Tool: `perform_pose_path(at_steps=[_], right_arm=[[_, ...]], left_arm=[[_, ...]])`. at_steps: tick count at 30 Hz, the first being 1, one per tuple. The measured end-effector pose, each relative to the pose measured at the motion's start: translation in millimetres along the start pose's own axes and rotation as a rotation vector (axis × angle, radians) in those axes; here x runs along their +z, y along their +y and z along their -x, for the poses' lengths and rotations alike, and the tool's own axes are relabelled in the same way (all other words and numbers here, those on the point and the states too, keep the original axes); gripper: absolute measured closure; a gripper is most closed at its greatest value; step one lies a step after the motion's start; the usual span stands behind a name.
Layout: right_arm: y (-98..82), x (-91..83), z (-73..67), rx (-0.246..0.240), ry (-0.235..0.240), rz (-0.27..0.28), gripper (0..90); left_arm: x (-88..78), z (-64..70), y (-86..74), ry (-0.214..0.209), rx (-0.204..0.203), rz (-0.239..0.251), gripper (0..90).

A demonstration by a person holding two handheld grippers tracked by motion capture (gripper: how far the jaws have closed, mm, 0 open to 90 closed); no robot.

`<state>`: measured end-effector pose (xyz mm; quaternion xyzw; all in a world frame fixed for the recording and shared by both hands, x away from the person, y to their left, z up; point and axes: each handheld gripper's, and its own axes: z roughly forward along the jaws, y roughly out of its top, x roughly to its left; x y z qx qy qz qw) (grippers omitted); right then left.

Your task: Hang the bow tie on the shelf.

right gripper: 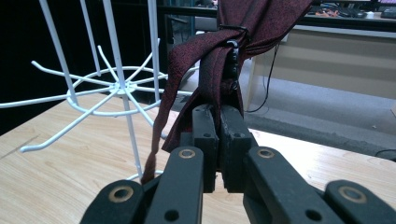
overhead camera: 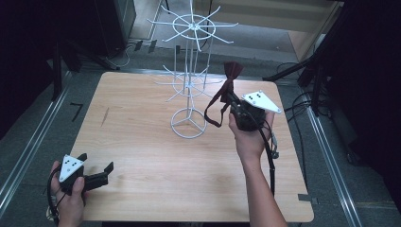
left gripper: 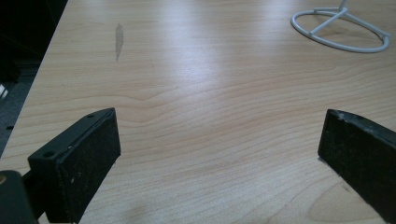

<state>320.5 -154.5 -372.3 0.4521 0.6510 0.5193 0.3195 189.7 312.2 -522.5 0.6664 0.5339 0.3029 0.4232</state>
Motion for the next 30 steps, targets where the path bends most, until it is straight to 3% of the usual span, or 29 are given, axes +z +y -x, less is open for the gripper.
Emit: perform_pose_path(at_steps=[16,30], right_arm=[[-10.2,19.4,-1.1,-0.009,-0.015,-0.062,88.0],[-30.7,32.2,-5.1,-0.023,-0.013,-0.12,88.1]], left_arm=[[0.1,0.2,0.0,0.0,-0.002,-0.001,0.0],[0.1,-0.1,0.2,-0.001,-0.002,-0.002,0.0]])
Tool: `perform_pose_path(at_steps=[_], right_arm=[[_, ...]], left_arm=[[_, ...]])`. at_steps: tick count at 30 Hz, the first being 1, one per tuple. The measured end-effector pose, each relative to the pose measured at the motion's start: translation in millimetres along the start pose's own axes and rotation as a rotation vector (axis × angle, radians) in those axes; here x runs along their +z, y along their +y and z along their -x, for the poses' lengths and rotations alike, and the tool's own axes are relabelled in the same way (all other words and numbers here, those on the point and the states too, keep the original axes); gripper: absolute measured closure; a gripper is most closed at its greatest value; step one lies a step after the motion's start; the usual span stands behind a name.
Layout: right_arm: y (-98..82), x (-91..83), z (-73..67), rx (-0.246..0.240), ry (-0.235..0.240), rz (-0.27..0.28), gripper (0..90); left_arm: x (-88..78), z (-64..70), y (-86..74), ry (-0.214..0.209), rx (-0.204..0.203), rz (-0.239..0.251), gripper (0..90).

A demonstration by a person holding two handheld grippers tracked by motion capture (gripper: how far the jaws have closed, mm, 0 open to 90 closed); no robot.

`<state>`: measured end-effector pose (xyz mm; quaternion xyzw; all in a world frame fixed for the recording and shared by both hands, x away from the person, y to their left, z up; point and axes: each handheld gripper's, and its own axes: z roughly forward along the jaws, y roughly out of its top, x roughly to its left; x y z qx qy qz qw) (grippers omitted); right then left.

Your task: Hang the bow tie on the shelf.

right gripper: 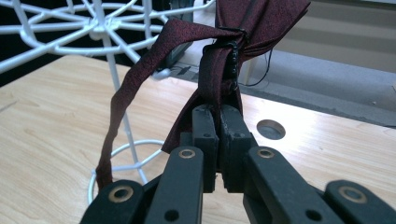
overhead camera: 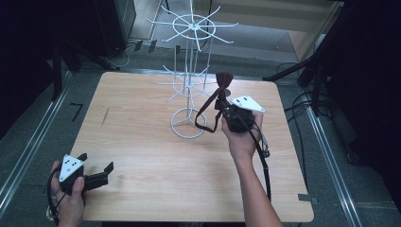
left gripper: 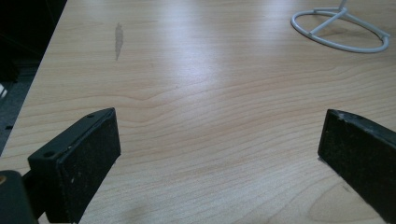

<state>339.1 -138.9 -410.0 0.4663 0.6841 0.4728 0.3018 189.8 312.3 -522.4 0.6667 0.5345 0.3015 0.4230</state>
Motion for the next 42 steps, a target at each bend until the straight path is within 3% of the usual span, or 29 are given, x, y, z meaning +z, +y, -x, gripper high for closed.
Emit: perform_pose_path(at_steps=[19,42], right_arm=[[-21.3,22.6,-18.7,-0.02,0.036,-0.072,88.3],[-53.6,44.0,-29.0,-0.029,0.059,-0.15,90.0]], left_arm=[[0.2,-0.2,0.0,0.0,-0.004,0.002,0.0],[0.2,-0.3,0.1,0.0,-0.004,0.001,0.0]])
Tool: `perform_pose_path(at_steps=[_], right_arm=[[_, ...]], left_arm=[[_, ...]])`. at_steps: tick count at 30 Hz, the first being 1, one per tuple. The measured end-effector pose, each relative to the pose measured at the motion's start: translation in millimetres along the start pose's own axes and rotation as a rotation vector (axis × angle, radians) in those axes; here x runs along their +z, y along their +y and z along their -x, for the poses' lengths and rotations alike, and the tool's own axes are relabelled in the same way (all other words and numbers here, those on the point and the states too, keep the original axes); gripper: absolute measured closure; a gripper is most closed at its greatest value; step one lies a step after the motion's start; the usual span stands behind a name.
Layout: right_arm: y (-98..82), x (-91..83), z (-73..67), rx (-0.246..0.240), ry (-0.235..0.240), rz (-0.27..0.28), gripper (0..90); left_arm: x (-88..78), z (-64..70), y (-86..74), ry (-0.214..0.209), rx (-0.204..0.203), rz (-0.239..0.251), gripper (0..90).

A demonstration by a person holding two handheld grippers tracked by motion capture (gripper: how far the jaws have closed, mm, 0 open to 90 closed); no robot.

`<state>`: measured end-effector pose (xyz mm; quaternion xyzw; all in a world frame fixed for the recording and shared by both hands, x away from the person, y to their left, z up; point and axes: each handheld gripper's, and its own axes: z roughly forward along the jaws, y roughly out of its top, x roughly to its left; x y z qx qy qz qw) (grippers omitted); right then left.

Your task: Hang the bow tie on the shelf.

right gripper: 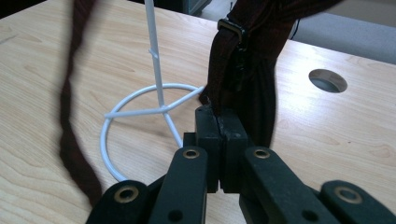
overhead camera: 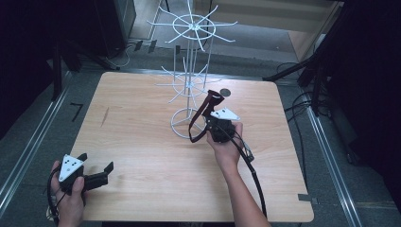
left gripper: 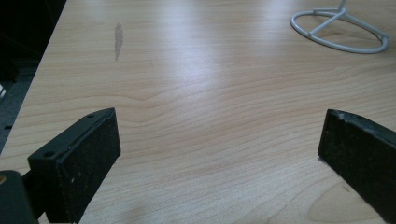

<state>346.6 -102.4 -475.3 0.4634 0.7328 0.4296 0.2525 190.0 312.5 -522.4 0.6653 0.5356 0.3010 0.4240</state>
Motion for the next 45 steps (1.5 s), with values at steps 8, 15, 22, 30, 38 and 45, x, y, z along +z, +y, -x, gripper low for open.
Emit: perform_pose_path(at_steps=[8,15,22,30,38,45], right_arm=[[-1.9,-2.4,2.8,0.026,-0.003,0.028,66.5],[0.5,-8.3,6.9,0.055,0.0,0.051,46.1],[4.1,-18.3,7.9,0.059,-0.018,0.053,38.1],[7.9,-33.2,14.1,0.073,-0.028,0.073,22.3],[3.9,-47.1,26.8,0.095,-0.028,0.076,20.0],[-3.5,-58.3,38.4,0.118,-0.031,0.079,18.2]], left_arm=[[0.1,0.0,0.0,0.0,0.0,0.0,0.0],[0.1,0.1,0.0,0.0,0.001,-0.001,0.0],[0.1,0.1,0.0,-0.001,0.001,0.0,0.0],[0.1,0.1,0.0,0.0,0.002,0.0,0.0],[0.1,0.2,0.0,0.0,0.002,0.0,0.0],[0.1,0.2,0.0,0.0,0.002,0.001,0.0]])
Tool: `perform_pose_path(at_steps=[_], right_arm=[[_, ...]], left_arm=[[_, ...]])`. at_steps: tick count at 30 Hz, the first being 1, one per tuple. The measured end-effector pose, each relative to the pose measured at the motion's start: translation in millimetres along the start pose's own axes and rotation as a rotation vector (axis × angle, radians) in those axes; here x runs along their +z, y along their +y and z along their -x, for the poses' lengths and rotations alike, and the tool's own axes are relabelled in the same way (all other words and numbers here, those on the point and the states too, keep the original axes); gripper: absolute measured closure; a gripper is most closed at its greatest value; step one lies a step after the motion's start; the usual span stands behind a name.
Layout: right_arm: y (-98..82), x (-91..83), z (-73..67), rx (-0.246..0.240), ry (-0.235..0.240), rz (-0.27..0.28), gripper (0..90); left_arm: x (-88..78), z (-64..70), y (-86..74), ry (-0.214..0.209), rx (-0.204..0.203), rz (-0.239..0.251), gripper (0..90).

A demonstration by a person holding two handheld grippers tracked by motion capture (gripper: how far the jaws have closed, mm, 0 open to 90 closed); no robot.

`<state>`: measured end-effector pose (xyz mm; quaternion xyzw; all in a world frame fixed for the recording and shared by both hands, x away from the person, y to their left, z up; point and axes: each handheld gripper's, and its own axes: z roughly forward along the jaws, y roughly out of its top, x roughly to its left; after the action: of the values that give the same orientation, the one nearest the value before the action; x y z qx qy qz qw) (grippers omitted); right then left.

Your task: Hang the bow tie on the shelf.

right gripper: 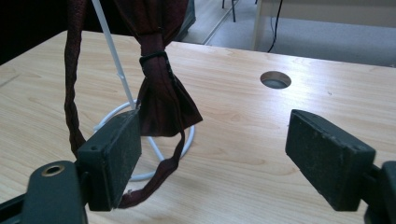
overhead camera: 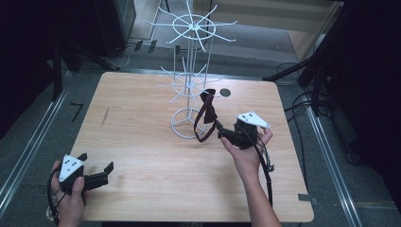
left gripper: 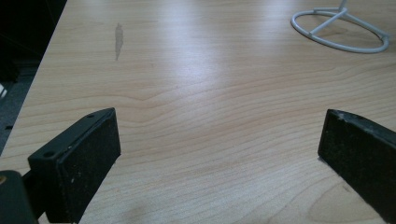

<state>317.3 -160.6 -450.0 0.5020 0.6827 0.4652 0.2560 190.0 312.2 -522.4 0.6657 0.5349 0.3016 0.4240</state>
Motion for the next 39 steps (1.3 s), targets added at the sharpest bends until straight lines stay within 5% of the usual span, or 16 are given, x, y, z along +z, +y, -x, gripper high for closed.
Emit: perform_pose_path(at_steps=[12,39], right_arm=[[-14.8,-18.4,18.1,0.009,0.024,0.004,14.5],[-52.5,-53.8,55.4,0.039,-0.026,-0.009,14.5]], left_arm=[[0.0,0.0,0.0,0.001,-0.001,0.0,0.0],[-0.2,0.3,0.0,0.005,0.004,-0.001,0.0]])
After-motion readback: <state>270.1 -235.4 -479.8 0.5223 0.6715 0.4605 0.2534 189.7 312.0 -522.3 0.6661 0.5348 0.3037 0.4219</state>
